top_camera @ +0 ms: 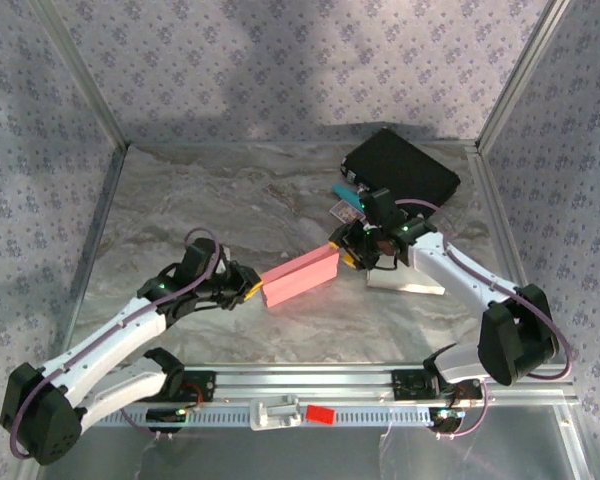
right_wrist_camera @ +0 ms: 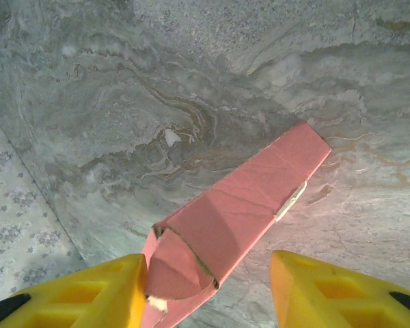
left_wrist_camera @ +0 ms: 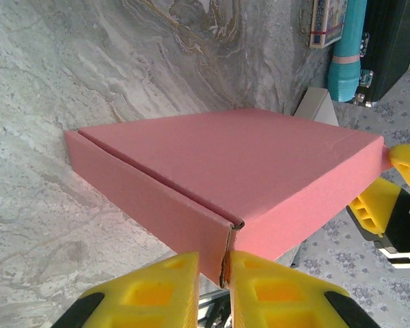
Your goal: Fold the paper box
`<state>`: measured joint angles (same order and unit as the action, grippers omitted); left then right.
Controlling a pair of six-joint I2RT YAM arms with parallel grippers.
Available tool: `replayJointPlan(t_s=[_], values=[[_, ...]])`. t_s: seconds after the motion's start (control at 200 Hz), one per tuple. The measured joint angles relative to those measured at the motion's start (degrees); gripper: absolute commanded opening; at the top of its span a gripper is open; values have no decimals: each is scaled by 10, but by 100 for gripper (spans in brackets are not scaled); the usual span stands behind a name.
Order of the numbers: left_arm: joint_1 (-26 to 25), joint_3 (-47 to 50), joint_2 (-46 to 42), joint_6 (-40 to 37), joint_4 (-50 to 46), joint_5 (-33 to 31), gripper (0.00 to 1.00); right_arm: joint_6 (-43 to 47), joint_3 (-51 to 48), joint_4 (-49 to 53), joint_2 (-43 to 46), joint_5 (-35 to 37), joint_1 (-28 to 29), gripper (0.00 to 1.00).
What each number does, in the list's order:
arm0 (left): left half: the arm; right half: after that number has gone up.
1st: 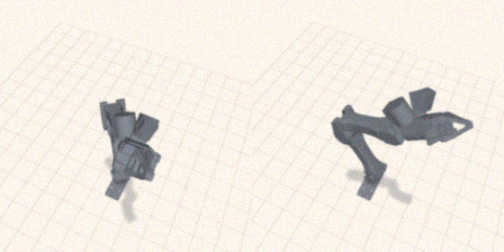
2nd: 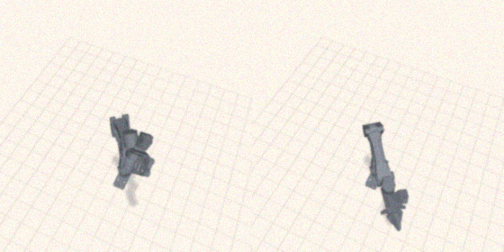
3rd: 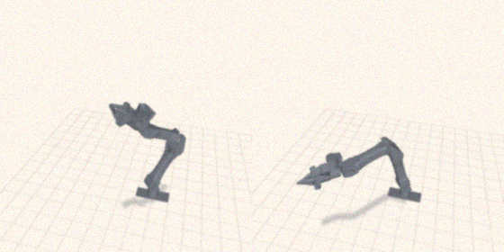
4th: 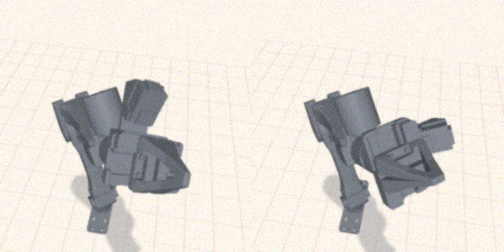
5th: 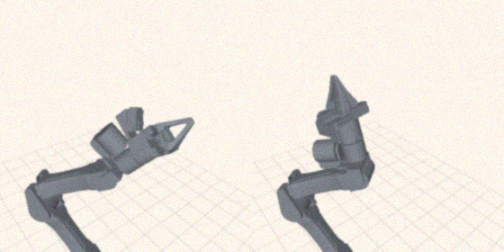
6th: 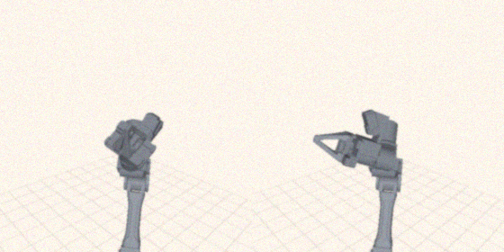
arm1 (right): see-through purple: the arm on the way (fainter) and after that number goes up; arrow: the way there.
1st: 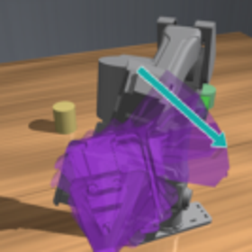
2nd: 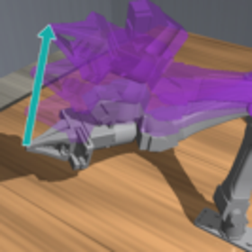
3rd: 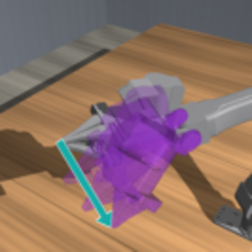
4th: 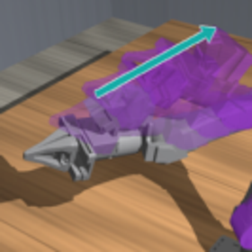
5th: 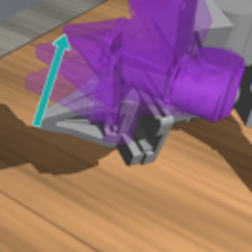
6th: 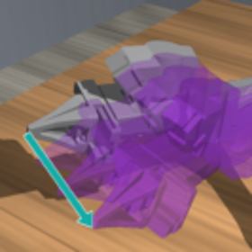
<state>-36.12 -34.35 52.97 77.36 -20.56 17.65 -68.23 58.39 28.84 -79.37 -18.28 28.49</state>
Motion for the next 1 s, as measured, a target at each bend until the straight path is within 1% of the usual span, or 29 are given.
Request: replayJointPlan(t_s=[0.215,0.33,0.42,0.495,0.54,0.56,0.635,0.655,0.69,0.725,0.745,0.79,0.889,0.939,0.999], values=[[0,-1,2,-2,1,0,17,6,3,18,18,5,-7,52],[0,-3,5,-4,3,0,17,6,3,19,18,5,-7,47],[0,-3,5,-4,2,0,17,3,3,18,18,4,-10,47],[0,-3,5,-4,2,0,17,0,4,18,20,5,-12,43],[0,-3,5,-4,2,0,17,-3,5,19,22,8,-13,42],[0,-3,5,-4,2,0,17,-3,7,20,23,9,-14,41],[0,-3,5,-4,2,0,17,14,28,33,22,14,-13,29],[0,-3,5,-4,2,0,17,16,37,40,22,16,-13,27],[0,-3,5,-4,2,0,17,33,53,47,21,18,-12,24],[0,-3,5,-4,2,0,17,62,74,60,18,23,-10,18],[0,-3,5,-4,2,0,17,90,84,66,16,25,-8,16],[0,-4,6,-4,2,0,17,138,106,76,12,34,-4,17],[0,-5,8,-9,2,0,17,294,126,96,12,39,2,15],[0,-5,8,-10,1,0,17,371,126,110,11,33,0,15],[0,-6,8,-11,0,0,17,444,126,128,9,18,-9,17]])
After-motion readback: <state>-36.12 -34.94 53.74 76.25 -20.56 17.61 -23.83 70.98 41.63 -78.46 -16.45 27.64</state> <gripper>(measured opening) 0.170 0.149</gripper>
